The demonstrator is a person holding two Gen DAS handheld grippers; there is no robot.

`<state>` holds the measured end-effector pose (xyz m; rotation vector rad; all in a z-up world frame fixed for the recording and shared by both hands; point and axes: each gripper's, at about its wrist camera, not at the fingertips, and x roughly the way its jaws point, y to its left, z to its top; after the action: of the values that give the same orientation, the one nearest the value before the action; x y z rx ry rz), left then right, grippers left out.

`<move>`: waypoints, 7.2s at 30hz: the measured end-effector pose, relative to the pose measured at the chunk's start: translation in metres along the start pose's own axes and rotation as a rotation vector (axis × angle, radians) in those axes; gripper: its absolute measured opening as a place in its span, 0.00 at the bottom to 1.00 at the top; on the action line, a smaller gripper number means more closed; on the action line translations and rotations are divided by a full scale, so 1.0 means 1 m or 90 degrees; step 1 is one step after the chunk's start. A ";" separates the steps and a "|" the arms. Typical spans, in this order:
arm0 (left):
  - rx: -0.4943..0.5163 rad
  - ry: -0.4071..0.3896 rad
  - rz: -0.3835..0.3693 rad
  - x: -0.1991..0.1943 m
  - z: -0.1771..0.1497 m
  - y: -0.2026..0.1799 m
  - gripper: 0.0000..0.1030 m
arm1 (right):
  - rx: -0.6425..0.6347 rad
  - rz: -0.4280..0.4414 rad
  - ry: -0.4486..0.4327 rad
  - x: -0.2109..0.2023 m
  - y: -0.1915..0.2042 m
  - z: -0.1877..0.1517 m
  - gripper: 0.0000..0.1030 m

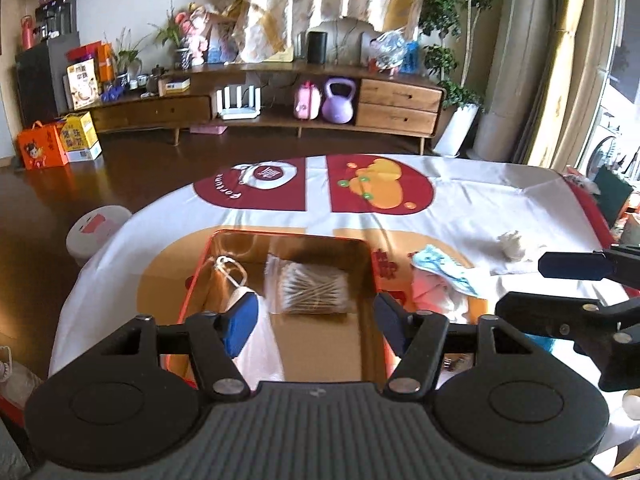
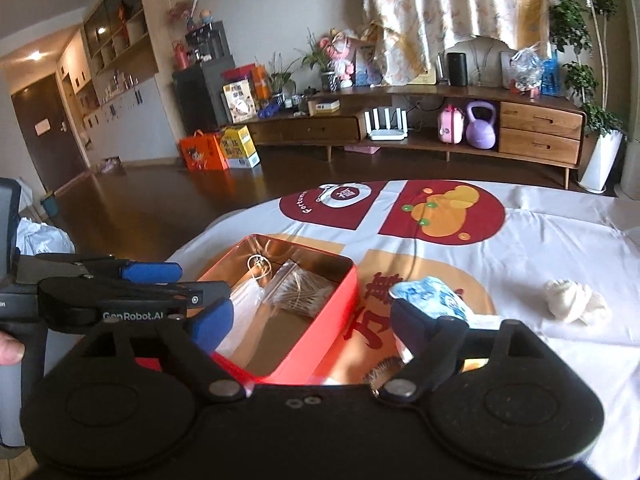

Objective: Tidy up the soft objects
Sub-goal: 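Open both tools to release the bags inside the tin box, then move both tools back toward the bracelet and blue gloves, then grasp the heart-shaped bead bracelet with the left tool while the right tool grasps the blue glove, then carry the bracelet and blue glove with both tools over the tin box, then lower and release the bracelet and glove into the tin box with both tools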

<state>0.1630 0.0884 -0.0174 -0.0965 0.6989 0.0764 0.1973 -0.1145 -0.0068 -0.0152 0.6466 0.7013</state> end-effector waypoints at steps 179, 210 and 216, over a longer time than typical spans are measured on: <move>-0.079 0.043 -0.006 0.102 0.009 0.091 0.06 | -0.169 0.002 0.176 0.174 0.062 -0.002 0.11; -0.058 0.073 0.012 0.101 0.000 0.081 0.12 | -0.215 -0.018 0.133 0.139 0.060 -0.002 0.55; -0.060 0.067 0.009 0.089 0.001 0.076 0.29 | -0.197 -0.005 0.108 0.121 0.058 0.002 0.62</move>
<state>0.2238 0.1676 -0.0793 -0.1871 0.8009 0.1193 0.2333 0.0024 -0.0616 -0.3661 0.6932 0.7929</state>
